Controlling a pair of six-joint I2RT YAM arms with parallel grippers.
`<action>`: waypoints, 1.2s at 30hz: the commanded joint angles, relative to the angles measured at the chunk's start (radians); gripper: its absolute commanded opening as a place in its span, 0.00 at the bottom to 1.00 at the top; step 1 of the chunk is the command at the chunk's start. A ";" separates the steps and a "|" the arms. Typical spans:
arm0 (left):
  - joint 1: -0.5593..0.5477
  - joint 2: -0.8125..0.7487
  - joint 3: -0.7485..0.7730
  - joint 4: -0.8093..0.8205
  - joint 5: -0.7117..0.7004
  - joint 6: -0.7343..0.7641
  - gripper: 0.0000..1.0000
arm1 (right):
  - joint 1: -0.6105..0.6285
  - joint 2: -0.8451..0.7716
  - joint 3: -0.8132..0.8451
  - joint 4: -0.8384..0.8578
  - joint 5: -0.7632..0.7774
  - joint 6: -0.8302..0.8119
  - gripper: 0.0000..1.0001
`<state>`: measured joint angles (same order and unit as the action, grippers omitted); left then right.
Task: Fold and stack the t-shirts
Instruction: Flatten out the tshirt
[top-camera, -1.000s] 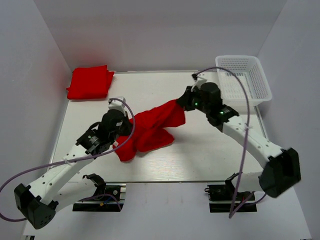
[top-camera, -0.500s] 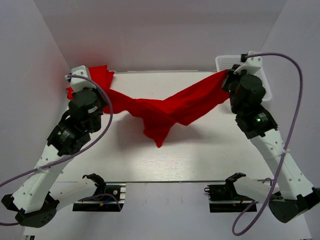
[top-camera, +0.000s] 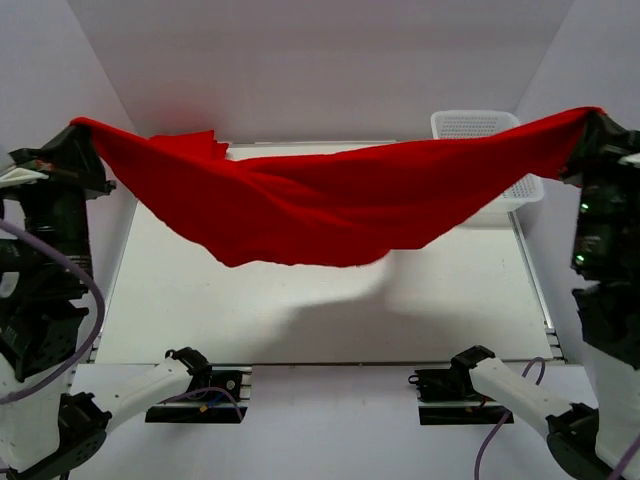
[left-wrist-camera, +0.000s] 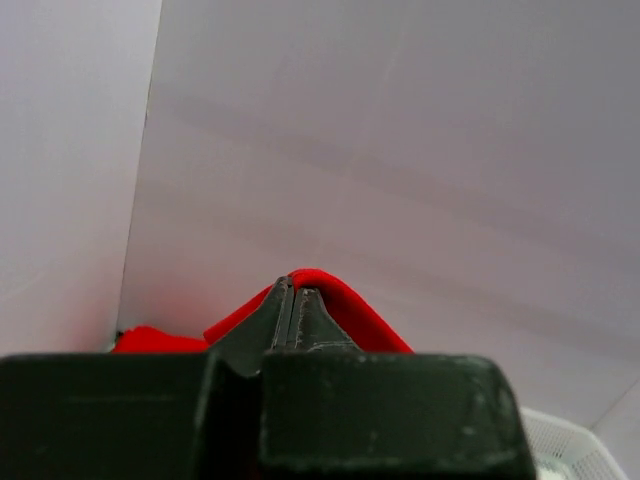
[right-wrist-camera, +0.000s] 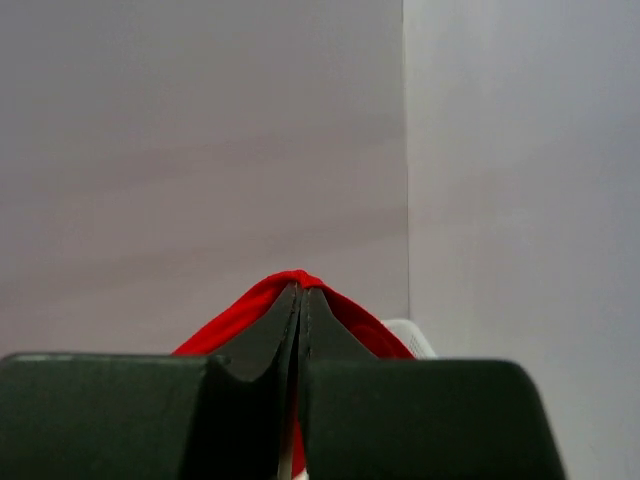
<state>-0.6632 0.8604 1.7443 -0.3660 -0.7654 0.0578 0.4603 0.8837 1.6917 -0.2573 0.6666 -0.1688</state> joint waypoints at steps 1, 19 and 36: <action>-0.001 0.020 0.053 0.048 0.035 0.089 0.00 | 0.003 -0.044 0.066 -0.045 -0.022 -0.026 0.00; 0.066 0.388 -0.294 0.139 -0.188 -0.062 0.00 | -0.026 0.247 -0.418 0.003 -0.057 0.242 0.00; 0.401 1.114 -0.267 0.039 0.242 -0.400 0.00 | -0.222 1.155 -0.010 -0.065 -0.438 0.250 0.24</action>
<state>-0.2684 1.9850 1.4101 -0.3450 -0.6178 -0.3096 0.2470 1.9862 1.5517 -0.2958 0.2966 0.0944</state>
